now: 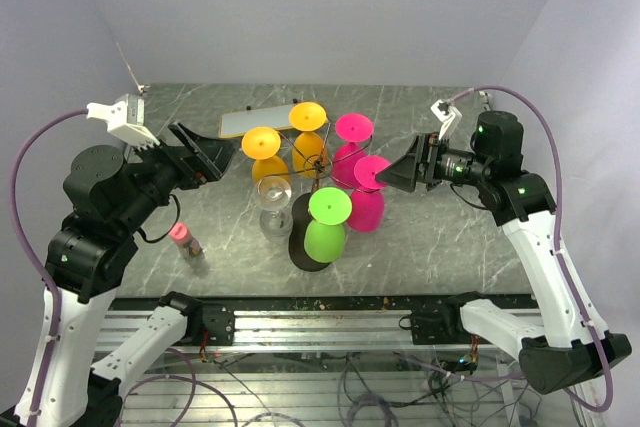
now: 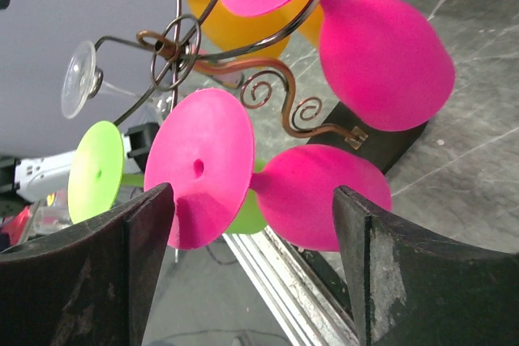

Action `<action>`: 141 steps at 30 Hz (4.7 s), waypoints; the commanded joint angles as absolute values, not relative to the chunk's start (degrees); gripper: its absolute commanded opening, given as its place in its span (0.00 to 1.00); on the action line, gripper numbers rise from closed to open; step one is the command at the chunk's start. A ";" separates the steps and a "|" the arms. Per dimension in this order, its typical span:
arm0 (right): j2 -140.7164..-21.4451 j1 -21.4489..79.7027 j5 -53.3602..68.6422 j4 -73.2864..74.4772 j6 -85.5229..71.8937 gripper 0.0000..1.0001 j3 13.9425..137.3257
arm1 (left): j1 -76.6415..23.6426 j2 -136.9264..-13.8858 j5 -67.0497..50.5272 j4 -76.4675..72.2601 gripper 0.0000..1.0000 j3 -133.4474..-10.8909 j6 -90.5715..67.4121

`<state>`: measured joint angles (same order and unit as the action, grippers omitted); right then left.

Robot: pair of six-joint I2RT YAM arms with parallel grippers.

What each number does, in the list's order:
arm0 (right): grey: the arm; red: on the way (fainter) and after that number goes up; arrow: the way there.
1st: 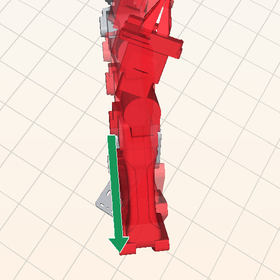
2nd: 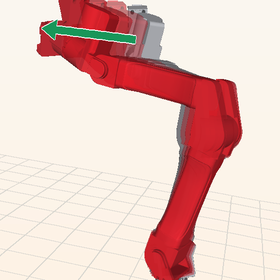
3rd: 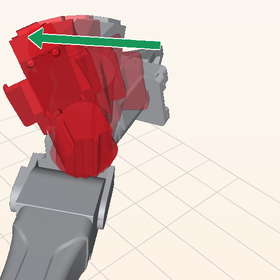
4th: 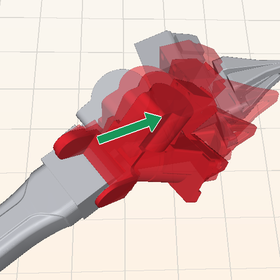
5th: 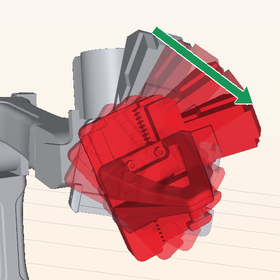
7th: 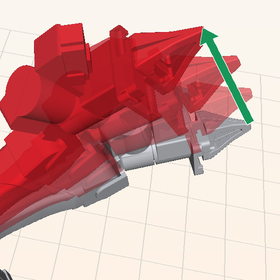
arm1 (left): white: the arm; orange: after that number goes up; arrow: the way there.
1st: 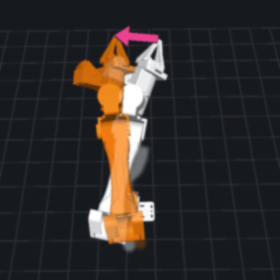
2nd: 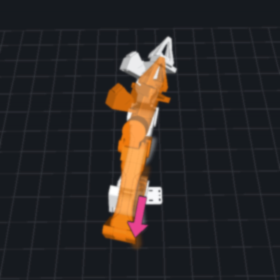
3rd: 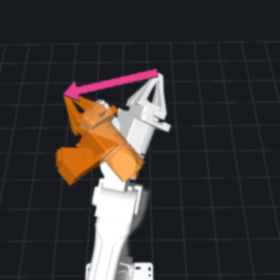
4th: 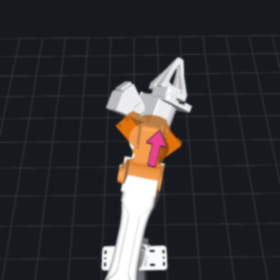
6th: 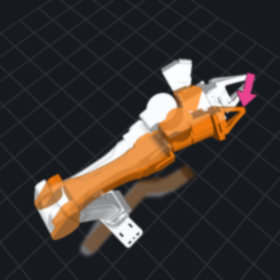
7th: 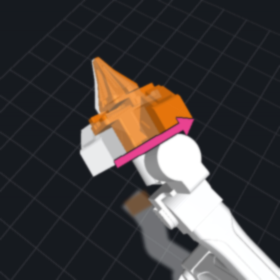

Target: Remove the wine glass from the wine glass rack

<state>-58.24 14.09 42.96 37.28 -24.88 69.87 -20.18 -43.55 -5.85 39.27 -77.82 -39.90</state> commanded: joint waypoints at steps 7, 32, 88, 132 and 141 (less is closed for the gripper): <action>-59.92 13.96 48.30 39.30 -21.62 0.66 72.45 | -20.21 -44.78 -9.87 38.14 0.97 -77.78 -38.63; -60.88 13.89 41.25 40.45 -37.38 0.23 73.74 | -20.20 -43.78 -10.64 38.49 0.97 -78.48 -37.62; -62.10 16.08 49.39 26.00 -64.16 0.00 70.36 | -20.17 -42.54 -9.30 38.35 0.98 -78.73 -37.33; -62.03 16.17 39.16 -40.80 -107.80 0.00 78.45 | -20.21 -62.17 -41.27 -29.12 1.00 -72.92 -80.14; -65.79 17.41 37.05 -56.97 -119.62 0.00 72.74 | -20.47 -63.07 -42.26 -36.66 0.99 -68.92 -85.64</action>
<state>-66.87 16.47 36.69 -41.93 -110.98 73.60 -20.21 -62.83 -39.97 -29.36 -69.73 -82.11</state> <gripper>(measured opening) 0.012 0.998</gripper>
